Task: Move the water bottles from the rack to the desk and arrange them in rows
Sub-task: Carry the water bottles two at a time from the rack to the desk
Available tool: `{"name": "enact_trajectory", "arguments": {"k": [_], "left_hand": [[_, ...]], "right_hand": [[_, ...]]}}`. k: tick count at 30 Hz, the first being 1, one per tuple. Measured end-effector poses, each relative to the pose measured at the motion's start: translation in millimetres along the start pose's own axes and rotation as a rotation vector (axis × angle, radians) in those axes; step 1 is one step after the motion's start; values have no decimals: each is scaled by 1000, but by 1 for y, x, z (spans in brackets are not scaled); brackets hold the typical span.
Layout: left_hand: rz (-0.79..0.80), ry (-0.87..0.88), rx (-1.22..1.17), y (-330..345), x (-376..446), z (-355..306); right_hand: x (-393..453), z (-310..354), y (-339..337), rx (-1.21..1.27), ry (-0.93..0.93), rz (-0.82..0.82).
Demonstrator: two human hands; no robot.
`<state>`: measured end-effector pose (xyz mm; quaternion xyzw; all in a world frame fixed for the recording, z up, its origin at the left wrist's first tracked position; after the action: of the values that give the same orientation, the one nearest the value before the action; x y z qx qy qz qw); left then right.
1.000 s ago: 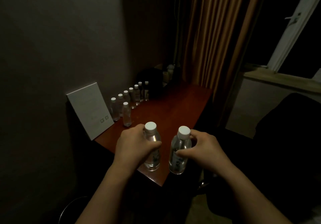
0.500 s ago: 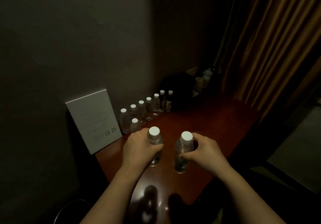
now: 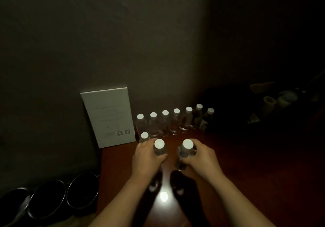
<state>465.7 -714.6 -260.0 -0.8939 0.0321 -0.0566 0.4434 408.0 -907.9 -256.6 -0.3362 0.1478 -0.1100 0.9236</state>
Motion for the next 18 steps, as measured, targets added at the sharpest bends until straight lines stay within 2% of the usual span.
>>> {"name": "enact_trajectory", "arguments": {"k": [10,18], "left_hand": [[-6,-143,-53,64,53,12],[-21,-121,-98,95,65,13]], "right_hand": [[95,-32,32,-30,18,151],[132,-45,58,14,41,189]]}}
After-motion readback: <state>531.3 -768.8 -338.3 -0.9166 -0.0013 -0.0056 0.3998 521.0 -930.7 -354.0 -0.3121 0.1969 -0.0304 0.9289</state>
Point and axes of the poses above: each hand's wrist, its own x-axis towards the middle knuckle, its own y-axis out of the palm, z = x × y, the point moved 8 cm from there along x, towards the middle knuckle, and after that the axes turned 4 degrees about x, right-handed, at the moved point
